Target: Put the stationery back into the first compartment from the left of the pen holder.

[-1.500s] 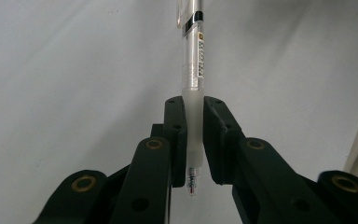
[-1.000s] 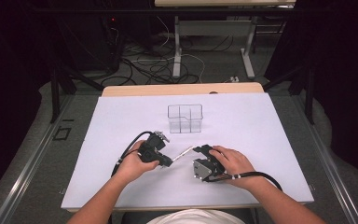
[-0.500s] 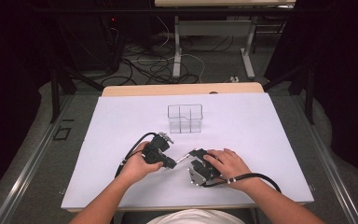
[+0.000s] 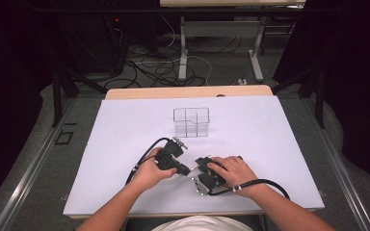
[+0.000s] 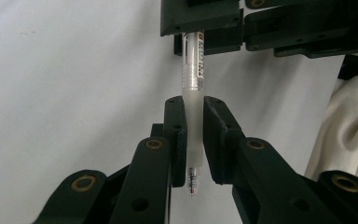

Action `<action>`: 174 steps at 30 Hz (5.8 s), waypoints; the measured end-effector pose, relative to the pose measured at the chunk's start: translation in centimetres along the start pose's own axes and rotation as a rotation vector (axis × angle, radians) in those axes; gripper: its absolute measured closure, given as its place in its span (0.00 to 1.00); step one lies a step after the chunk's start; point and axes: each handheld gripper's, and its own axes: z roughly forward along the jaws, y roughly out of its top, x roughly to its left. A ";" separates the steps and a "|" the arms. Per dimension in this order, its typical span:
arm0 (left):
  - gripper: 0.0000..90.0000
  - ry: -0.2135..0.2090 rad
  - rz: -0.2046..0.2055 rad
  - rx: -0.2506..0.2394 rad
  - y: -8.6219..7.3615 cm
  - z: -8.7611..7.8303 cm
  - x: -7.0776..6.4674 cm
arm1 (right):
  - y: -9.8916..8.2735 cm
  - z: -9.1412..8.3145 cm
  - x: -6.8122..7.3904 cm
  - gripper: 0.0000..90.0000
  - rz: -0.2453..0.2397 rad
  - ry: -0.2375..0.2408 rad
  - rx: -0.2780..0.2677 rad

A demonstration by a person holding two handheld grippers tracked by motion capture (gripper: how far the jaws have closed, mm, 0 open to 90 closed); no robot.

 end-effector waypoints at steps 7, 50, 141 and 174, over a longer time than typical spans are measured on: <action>0.89 -0.019 0.004 0.002 0.2 0.2 -0.2 | 0.2 0.1 0.2 0.84 -0.019 0.008 0.008; 0.45 0.246 0.060 -0.236 -1.7 -1.8 1.8 | -0.7 0.3 -0.1 0.88 0.034 -0.017 0.053; 0.00 0.484 -0.198 -0.463 -6.1 -5.2 7.8 | -3.7 8.1 -16.7 0.88 1.449 -0.117 -0.460; 0.00 0.484 -0.187 -0.445 -6.0 -5.0 7.7 | -3.6 9.7 -15.3 0.81 1.552 -0.062 -0.329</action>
